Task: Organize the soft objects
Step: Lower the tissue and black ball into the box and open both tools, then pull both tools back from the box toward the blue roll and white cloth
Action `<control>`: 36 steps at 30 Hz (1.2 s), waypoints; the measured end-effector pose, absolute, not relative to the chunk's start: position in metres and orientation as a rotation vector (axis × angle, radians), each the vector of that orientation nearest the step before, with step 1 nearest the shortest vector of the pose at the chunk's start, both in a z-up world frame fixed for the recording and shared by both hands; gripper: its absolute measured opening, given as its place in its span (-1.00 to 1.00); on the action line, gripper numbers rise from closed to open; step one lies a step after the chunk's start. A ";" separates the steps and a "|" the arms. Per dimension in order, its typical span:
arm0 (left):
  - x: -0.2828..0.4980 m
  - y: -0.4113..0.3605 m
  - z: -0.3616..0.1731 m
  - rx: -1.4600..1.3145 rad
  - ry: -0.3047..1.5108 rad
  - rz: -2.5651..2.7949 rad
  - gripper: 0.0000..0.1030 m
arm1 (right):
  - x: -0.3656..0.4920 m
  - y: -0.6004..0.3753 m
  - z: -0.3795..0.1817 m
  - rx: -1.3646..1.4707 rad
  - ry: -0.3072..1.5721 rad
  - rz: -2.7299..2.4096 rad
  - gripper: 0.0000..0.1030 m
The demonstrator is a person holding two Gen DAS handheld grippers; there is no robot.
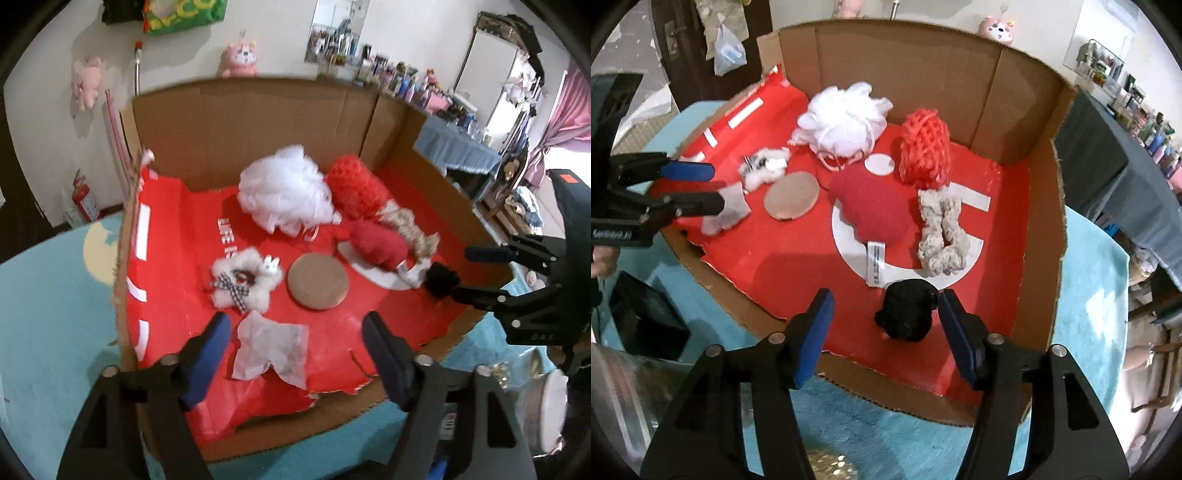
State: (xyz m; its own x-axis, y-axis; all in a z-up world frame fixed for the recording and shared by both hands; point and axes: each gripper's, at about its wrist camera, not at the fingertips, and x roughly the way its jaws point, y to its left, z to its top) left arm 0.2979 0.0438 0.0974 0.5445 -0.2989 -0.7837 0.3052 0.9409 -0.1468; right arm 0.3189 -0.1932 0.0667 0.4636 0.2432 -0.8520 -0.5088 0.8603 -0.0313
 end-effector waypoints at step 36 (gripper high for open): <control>0.050 0.022 0.185 -0.064 0.423 -0.287 0.99 | 0.059 -0.232 0.165 -0.110 0.467 0.362 0.85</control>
